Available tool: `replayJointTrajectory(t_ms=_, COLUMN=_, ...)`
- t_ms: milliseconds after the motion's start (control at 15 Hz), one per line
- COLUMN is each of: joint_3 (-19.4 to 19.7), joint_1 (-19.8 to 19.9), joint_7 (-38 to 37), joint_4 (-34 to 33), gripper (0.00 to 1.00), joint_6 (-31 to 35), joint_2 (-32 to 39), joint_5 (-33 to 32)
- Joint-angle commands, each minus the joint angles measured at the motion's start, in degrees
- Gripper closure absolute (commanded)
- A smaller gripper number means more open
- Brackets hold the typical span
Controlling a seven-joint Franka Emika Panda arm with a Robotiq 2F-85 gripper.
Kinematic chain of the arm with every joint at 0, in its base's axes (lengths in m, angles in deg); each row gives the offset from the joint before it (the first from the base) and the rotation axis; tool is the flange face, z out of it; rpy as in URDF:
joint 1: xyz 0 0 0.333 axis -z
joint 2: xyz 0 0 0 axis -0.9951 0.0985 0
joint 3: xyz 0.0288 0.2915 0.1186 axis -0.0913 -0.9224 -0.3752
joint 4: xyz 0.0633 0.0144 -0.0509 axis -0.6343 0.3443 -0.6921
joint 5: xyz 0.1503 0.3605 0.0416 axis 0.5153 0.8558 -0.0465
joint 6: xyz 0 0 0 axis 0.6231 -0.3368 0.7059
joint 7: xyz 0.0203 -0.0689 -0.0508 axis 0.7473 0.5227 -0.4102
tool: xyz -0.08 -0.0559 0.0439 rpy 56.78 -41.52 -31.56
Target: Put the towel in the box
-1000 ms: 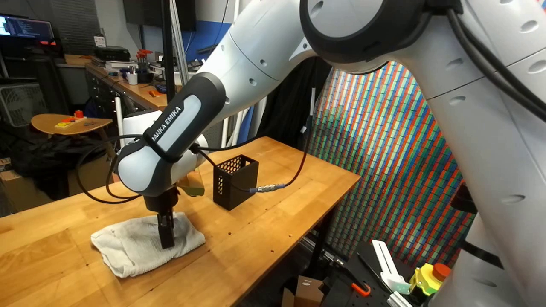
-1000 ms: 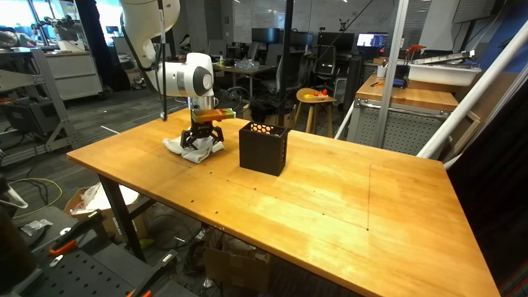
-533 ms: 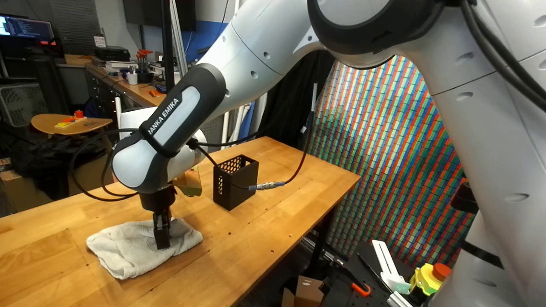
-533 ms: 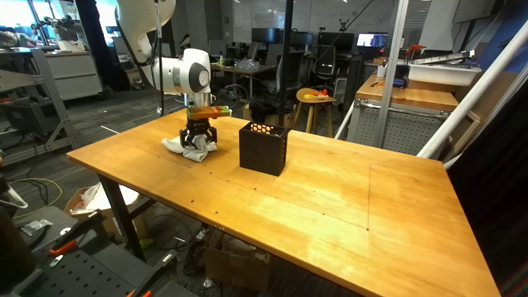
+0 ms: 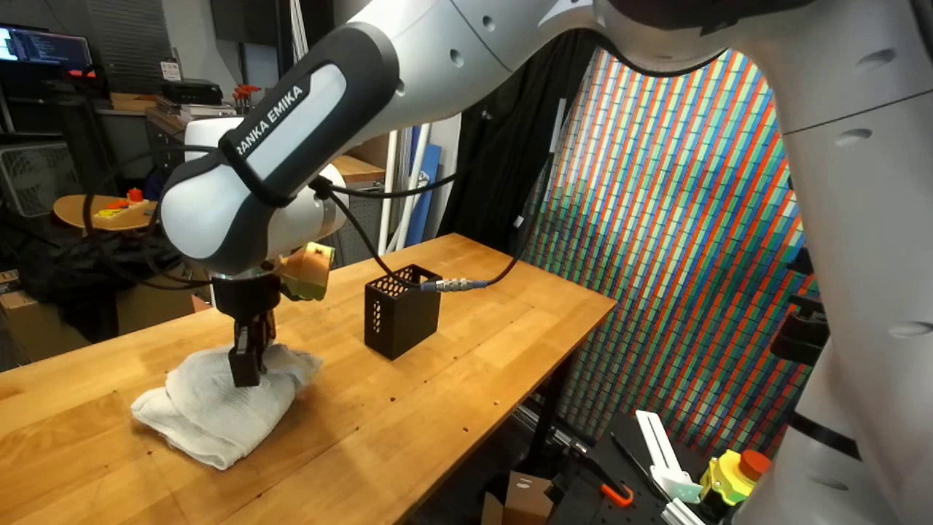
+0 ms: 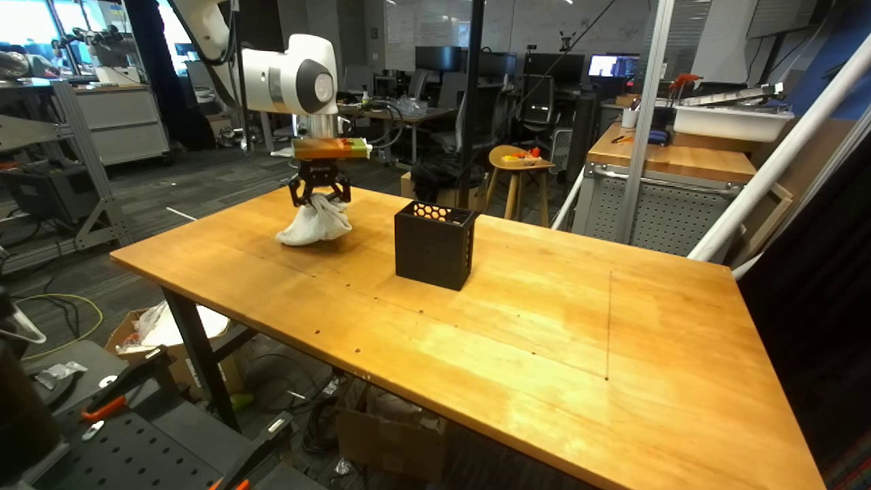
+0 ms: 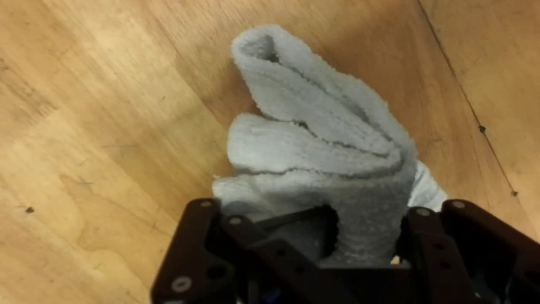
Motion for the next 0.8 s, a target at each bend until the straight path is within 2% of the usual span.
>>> replayJointTrajectory(t_ms=0, joint_3=0.7, joint_1=-0.3, joint_7=-6.6, joint_4=2.3, gripper=1.0, joint_6=-3.3, joint_2=-7.5, joint_5=1.8)
replayJointTrajectory(t_ms=267, joint_3=2.5, joint_1=0.8, joint_7=-12.9, joint_4=1.0, gripper=1.0, joint_6=-7.6, joint_2=-12.2, joint_5=3.3)
replayJointTrajectory(t_ms=733, joint_3=8.4, joint_1=5.7, joint_7=-13.7, joint_4=-2.6, gripper=1.0, joint_6=-13.2, joint_2=-18.0, joint_5=5.2)
